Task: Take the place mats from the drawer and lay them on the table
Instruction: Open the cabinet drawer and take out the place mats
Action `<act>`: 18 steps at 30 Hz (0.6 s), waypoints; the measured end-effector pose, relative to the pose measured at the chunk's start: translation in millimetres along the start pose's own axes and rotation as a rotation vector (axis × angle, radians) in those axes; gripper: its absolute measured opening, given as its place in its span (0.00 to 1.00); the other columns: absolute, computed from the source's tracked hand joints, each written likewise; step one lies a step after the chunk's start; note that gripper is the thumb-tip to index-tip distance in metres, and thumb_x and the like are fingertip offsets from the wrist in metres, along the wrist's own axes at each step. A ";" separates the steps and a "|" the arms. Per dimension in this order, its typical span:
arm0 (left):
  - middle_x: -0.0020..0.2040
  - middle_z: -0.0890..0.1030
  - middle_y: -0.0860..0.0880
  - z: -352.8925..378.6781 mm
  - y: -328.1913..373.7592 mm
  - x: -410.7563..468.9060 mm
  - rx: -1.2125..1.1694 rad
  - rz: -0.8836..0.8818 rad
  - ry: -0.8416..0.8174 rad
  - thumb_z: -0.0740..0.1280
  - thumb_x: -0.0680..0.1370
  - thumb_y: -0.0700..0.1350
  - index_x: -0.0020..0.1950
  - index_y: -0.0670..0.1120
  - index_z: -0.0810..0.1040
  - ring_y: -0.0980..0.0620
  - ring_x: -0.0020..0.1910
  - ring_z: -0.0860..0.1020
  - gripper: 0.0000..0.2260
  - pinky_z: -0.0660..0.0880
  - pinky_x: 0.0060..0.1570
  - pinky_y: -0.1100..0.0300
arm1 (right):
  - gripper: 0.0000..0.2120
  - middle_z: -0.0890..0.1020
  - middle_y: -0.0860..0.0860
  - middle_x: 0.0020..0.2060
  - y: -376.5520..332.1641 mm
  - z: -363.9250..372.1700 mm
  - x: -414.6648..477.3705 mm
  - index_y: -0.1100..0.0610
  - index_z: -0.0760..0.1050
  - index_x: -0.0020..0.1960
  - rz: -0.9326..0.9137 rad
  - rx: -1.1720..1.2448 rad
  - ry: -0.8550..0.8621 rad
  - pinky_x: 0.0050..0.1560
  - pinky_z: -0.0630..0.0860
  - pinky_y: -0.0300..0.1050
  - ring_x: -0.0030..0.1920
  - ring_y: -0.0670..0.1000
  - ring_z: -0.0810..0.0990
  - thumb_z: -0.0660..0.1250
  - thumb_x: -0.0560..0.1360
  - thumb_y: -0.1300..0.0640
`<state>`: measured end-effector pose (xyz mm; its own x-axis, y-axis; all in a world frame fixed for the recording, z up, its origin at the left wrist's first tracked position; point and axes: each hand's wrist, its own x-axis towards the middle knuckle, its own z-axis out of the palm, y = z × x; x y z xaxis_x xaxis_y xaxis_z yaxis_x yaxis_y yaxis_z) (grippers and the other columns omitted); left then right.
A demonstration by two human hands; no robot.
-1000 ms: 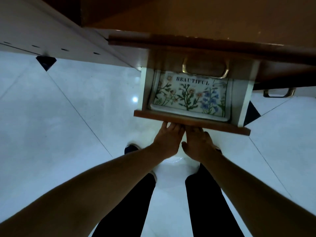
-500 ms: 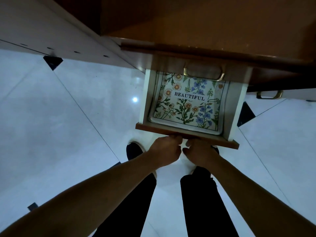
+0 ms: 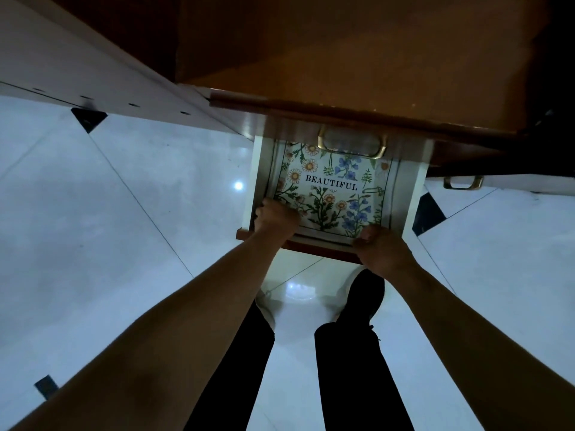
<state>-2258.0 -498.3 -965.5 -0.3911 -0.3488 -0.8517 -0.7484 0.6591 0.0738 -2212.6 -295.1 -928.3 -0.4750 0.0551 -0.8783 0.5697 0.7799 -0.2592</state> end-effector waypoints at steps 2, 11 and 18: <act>0.69 0.68 0.35 2.2 2.8 5.4 0.088 0.003 -0.007 0.63 0.79 0.49 0.72 0.36 0.61 0.36 0.68 0.68 0.27 0.67 0.68 0.45 | 0.08 0.75 0.55 0.44 1.7 2.2 3.9 0.58 0.73 0.47 0.006 0.007 -0.004 0.46 0.66 0.41 0.52 0.58 0.77 0.62 0.76 0.53; 0.71 0.64 0.34 16.9 13.8 14.5 0.027 -0.119 0.078 0.68 0.75 0.52 0.73 0.38 0.56 0.36 0.67 0.68 0.34 0.69 0.64 0.46 | 0.14 0.80 0.58 0.57 11.4 7.6 -1.4 0.57 0.75 0.58 -0.013 0.014 0.009 0.55 0.71 0.46 0.58 0.60 0.77 0.61 0.76 0.52; 0.69 0.67 0.35 24.4 10.9 7.6 -0.313 -0.140 0.228 0.71 0.74 0.44 0.70 0.39 0.61 0.37 0.63 0.71 0.30 0.72 0.60 0.50 | 0.11 0.80 0.57 0.55 17.7 4.5 -5.0 0.53 0.76 0.53 0.001 0.101 0.054 0.57 0.74 0.48 0.57 0.59 0.77 0.61 0.75 0.49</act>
<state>-2256.1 -477.5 -983.8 -0.3559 -0.5829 -0.7304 -0.9161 0.3721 0.1495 -2197.1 -284.4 -930.3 -0.5083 0.0918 -0.8563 0.6337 0.7131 -0.2997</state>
